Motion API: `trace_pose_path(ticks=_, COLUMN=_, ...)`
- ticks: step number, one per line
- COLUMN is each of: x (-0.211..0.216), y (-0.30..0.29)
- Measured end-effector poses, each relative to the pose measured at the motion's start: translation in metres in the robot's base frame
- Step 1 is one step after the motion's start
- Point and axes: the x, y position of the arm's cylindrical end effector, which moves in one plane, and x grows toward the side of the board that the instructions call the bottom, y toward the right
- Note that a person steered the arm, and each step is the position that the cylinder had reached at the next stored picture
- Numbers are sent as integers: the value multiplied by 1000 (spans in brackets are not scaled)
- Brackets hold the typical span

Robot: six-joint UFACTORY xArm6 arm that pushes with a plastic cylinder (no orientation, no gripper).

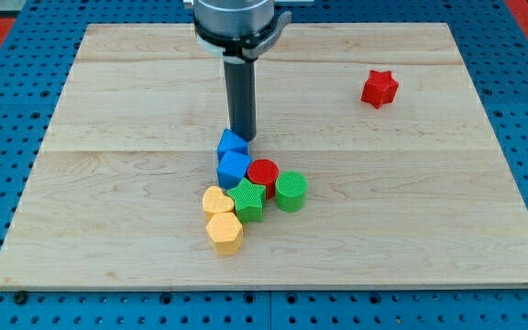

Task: Move your arm to the top right of the blue triangle

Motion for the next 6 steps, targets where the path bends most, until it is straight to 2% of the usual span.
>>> trace_pose_path(ticks=1, x=9, y=29)
trace_pose_path(ticks=2, x=42, y=46)
trace_pose_path(ticks=3, x=5, y=71)
trace_pose_path(ticks=4, x=-37, y=55)
trace_pose_path(ticks=5, x=-30, y=-2)
trace_pose_path(ticks=6, x=14, y=-1)
